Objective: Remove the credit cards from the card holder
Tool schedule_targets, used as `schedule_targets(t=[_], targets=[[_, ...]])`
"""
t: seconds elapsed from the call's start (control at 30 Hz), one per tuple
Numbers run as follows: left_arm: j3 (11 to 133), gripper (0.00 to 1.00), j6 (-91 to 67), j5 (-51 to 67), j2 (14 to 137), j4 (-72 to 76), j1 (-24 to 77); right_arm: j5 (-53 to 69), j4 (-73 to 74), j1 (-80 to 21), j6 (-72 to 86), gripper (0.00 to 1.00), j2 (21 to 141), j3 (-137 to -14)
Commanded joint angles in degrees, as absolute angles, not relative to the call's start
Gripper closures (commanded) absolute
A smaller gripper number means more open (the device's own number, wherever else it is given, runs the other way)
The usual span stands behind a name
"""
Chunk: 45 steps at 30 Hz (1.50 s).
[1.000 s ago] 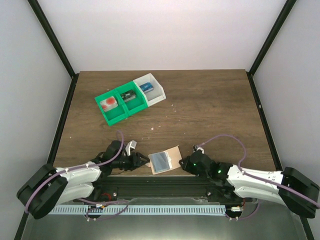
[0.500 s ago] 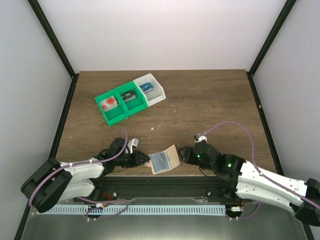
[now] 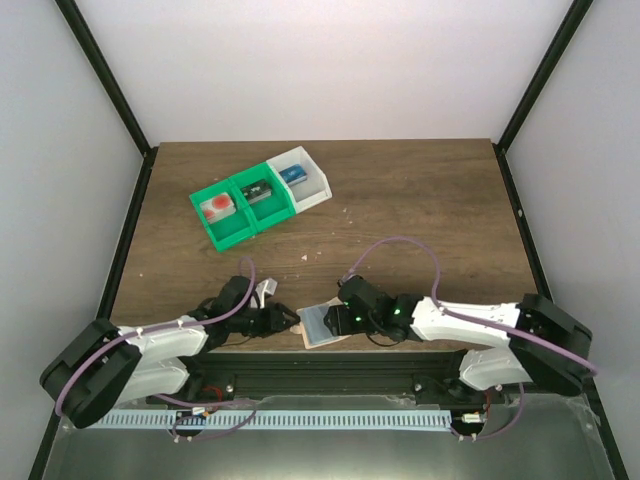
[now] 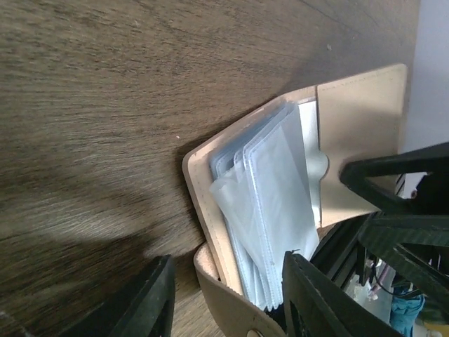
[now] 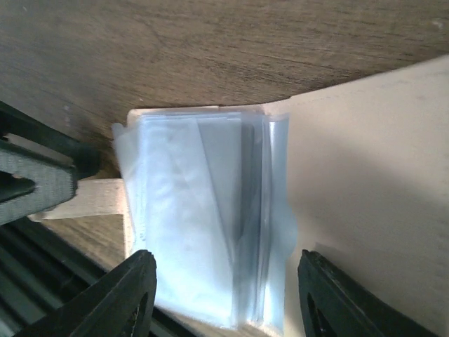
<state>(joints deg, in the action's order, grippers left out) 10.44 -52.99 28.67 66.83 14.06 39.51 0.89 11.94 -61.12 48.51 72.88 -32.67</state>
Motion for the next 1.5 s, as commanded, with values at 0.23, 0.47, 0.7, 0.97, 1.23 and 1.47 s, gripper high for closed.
schedule_targets(t=[0.23,0.47,0.7,0.97,1.23,1.47], targets=[[12.28,0.96,-50.92,27.98,67.03,10.78,39.86,2.72,3.92,-62.07,44.3,0.32,78.95,-32.28],[13.09,1.0,-51.25,27.86,61.2,9.38,39.9,0.8,4.72,-63.81,43.85,0.21,80.53,-33.71],[13.4,1.0,-51.33,27.39,57.22,7.51,39.86,-0.16,4.93,-64.72,43.57,0.21,82.21,-34.58],[13.43,1.0,-51.22,27.25,56.62,6.86,39.89,-2.04,5.72,-64.95,43.85,0.29,82.54,-34.67],[13.22,1.0,-51.15,26.98,56.21,6.51,39.82,-6.57,9.88,-64.91,45.04,0.36,81.98,-34.66],[13.27,1.0,-50.81,26.63,56.66,6.46,39.8,-7.82,11.33,-64.9,45.27,0.37,78.91,-33.8]])
